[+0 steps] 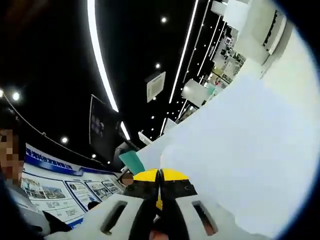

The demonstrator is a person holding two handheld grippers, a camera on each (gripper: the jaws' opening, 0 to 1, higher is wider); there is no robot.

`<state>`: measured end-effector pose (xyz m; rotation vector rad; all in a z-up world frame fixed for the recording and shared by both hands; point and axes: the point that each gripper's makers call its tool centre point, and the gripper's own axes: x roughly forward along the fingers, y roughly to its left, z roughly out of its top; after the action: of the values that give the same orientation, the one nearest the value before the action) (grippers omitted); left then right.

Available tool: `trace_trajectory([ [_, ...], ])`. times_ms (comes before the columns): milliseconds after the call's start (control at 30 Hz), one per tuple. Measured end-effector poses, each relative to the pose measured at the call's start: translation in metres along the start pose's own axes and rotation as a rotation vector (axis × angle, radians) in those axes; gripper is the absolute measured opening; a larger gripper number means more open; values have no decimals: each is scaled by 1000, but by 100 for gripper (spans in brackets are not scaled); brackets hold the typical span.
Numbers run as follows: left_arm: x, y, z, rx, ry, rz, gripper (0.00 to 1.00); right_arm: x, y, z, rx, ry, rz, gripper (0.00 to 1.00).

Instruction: Organize the stack of printing papers by aligning and flattening the scattered papers on the table

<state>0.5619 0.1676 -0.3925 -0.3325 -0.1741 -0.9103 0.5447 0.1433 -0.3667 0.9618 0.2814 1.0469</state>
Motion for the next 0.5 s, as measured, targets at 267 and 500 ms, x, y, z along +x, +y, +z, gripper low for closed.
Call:
trace_trajectory([
  [267, -1, -8, 9, -38, -53, -32, 18, 0, 2, 7, 13, -18, 9, 0],
  [500, -5, -7, 18, -100, -107, -54, 21, 0, 4, 10, 24, -28, 18, 0],
])
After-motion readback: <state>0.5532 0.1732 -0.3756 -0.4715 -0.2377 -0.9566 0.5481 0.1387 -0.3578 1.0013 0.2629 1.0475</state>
